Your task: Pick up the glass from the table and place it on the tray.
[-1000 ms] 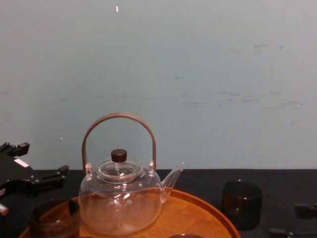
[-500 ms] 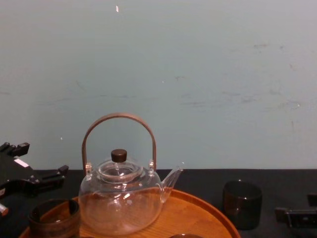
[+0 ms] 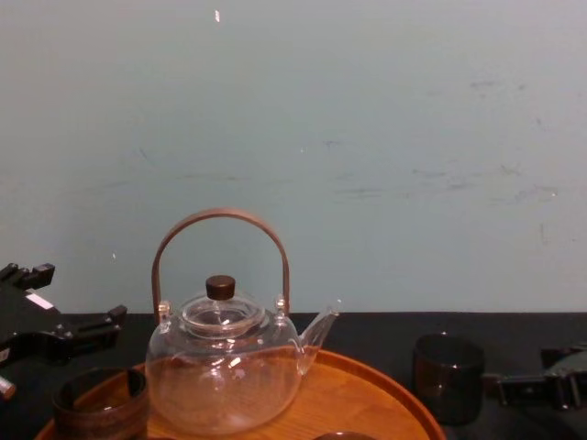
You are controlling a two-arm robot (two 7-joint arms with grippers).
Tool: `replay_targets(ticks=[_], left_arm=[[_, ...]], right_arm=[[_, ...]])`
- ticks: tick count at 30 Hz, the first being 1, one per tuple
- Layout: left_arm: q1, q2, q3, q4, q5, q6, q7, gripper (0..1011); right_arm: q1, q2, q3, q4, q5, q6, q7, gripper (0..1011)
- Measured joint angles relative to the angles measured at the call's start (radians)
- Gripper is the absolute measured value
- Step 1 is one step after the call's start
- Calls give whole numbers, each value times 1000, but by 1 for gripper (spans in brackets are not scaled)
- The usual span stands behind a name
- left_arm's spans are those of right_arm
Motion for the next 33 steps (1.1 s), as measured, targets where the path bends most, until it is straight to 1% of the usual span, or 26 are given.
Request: replay_targets(ticks=[5,11,19,33], left_arm=[[0,0,0,0,0,0,0,1001],[0,0,0,0,0,0,0,1001],[0,0,0,0,0,0,0,1001],[0,0,0,0,0,0,0,1001]], right_arm=[[40,-27,-13,42,-28,1,13,1002],[78,-51,-23,78,-55,-1,31,1002],[110,-77,-32,115,-81,0,54,1002],[153,-122,-33,181,-117,6,82,1002]])
